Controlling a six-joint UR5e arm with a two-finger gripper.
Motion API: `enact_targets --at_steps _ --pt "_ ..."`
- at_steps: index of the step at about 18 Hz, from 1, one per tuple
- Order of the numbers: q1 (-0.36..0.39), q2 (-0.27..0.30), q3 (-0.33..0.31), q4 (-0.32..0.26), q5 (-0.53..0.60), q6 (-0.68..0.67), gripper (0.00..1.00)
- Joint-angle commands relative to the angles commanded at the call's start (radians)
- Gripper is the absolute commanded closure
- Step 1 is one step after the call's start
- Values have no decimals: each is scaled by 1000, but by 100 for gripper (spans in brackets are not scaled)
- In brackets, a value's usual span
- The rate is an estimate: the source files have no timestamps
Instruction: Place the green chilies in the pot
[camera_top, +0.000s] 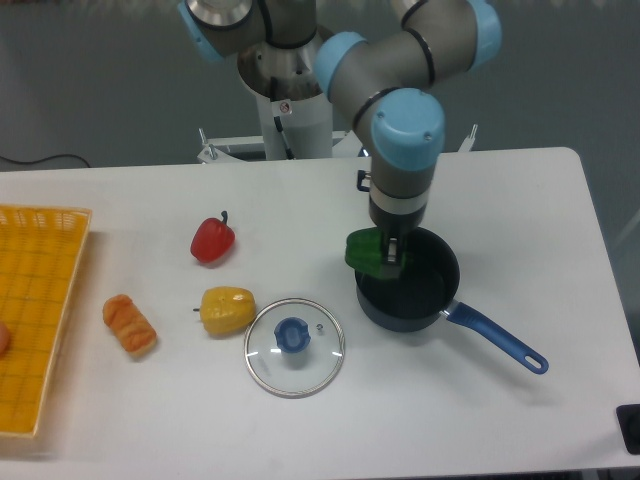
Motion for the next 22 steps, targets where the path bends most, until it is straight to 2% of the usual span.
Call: enact_targets --at_steps 12,15,22 --pt "11 -78 23 5 2 0 40" --pt "9 -94 25 31 14 2 40" --pt "8 -115 26 49 41 2 40"
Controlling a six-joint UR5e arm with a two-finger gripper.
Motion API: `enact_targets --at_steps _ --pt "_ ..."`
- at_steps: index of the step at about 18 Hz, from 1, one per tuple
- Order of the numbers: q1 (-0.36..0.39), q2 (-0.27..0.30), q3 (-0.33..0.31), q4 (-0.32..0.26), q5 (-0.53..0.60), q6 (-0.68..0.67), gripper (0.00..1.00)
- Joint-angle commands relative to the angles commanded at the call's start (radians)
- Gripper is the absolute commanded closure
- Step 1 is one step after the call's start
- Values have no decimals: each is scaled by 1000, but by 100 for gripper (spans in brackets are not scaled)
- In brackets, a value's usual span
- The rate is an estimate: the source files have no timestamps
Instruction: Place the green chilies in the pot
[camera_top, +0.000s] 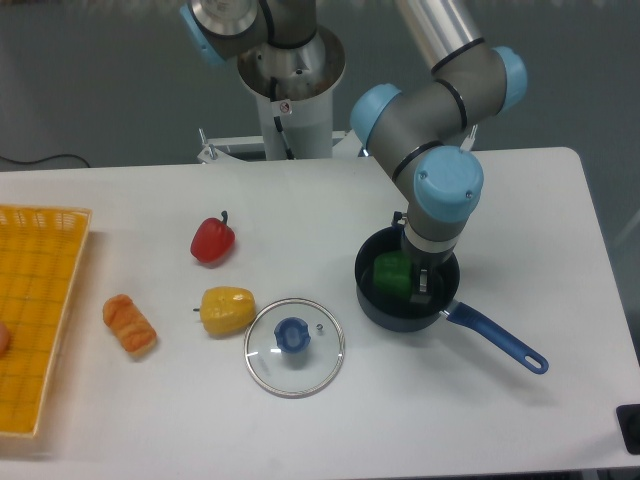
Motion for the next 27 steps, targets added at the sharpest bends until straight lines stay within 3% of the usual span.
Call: enact_targets --at_steps 11,27 --pt "-2 -25 -2 9 2 -2 38" --pt "-2 -31 -12 12 8 0 25"
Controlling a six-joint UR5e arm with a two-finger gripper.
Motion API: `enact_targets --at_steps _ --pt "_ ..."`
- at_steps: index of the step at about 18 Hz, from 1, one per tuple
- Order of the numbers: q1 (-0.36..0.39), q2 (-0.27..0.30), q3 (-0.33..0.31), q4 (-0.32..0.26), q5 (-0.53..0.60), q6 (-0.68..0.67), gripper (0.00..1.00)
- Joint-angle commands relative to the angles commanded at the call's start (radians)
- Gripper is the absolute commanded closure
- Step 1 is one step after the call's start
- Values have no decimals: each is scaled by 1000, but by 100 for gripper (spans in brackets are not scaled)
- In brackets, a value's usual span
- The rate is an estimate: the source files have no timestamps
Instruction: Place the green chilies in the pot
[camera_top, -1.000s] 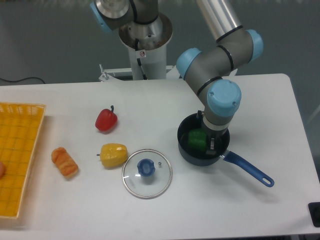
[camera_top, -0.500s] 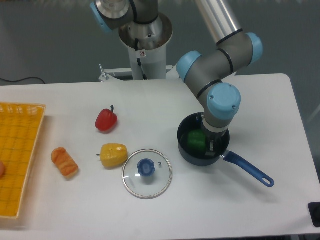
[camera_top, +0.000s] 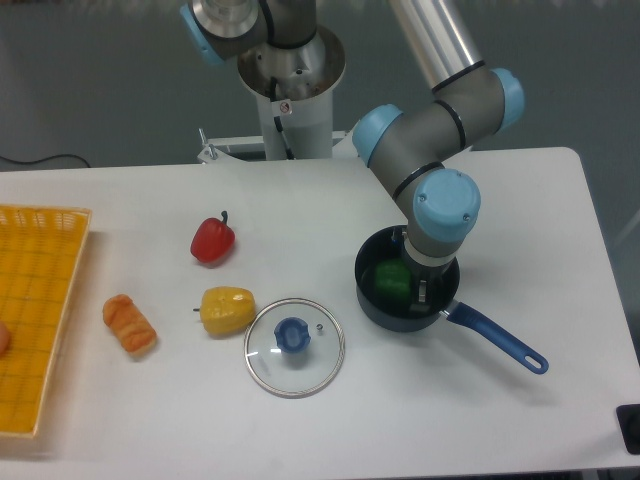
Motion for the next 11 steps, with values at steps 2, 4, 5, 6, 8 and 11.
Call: enact_targets --at_steps 2,4,5,6,8,11 --pt "0 -2 0 0 0 0 23" --pt "0 -2 0 0 0 0 22" --pt "0 -2 0 0 0 0 20" --pt "0 -2 0 0 0 0 19" --pt "0 -2 0 0 0 0 16" --pt "0 -2 0 0 0 0 4"
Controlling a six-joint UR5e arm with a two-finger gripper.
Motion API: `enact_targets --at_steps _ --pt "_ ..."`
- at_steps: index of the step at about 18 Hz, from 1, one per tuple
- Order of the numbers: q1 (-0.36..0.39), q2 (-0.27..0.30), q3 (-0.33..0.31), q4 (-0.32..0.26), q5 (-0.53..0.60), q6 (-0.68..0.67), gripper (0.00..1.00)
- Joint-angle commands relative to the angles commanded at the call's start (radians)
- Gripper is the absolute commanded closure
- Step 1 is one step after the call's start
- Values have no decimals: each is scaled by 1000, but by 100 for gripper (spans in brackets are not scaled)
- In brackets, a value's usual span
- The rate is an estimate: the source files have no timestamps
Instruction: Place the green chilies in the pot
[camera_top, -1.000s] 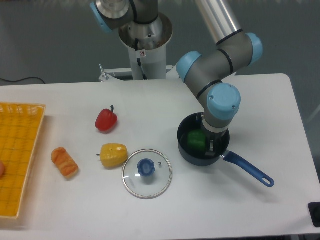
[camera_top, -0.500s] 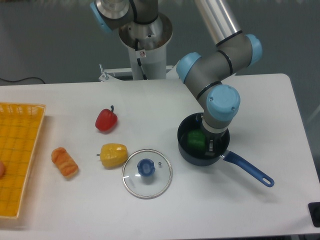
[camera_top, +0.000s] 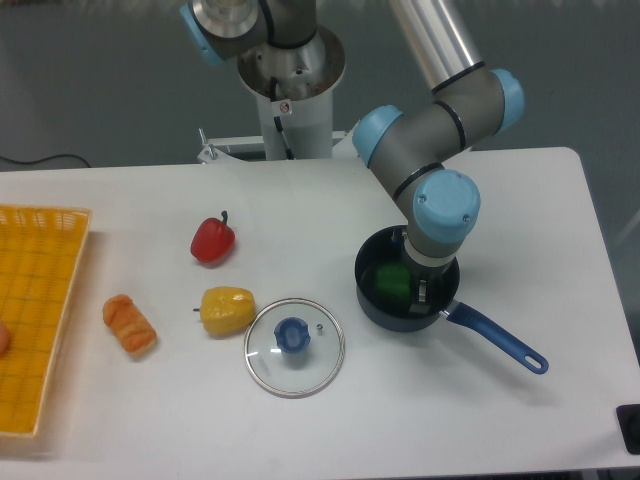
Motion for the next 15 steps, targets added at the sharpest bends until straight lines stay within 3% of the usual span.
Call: enact_targets --at_steps 15 --pt "-23 46 8 -3 -11 -48 0"
